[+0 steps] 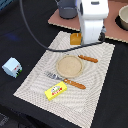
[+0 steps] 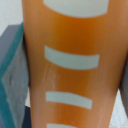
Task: Interact with the objects in diverse but meaningful ways.
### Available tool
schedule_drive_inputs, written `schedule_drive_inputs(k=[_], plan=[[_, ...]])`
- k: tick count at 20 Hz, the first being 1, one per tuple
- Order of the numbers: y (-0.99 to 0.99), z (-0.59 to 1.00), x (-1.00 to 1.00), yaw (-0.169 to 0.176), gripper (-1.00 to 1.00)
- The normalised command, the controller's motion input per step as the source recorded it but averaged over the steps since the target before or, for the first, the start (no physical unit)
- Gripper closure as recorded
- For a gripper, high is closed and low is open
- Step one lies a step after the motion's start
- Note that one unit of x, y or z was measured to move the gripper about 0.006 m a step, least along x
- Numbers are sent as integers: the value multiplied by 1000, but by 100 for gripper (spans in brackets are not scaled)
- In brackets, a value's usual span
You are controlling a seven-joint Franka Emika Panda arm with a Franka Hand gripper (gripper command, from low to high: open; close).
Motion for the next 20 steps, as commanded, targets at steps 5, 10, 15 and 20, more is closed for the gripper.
schedule_drive_inputs(k=[5, 10, 15, 20], plan=[[-298, -481, -57, 0, 100], [-124, -530, -73, 1, 100], [-153, -578, -102, 6, 100], [-176, -273, -100, 6, 100]])
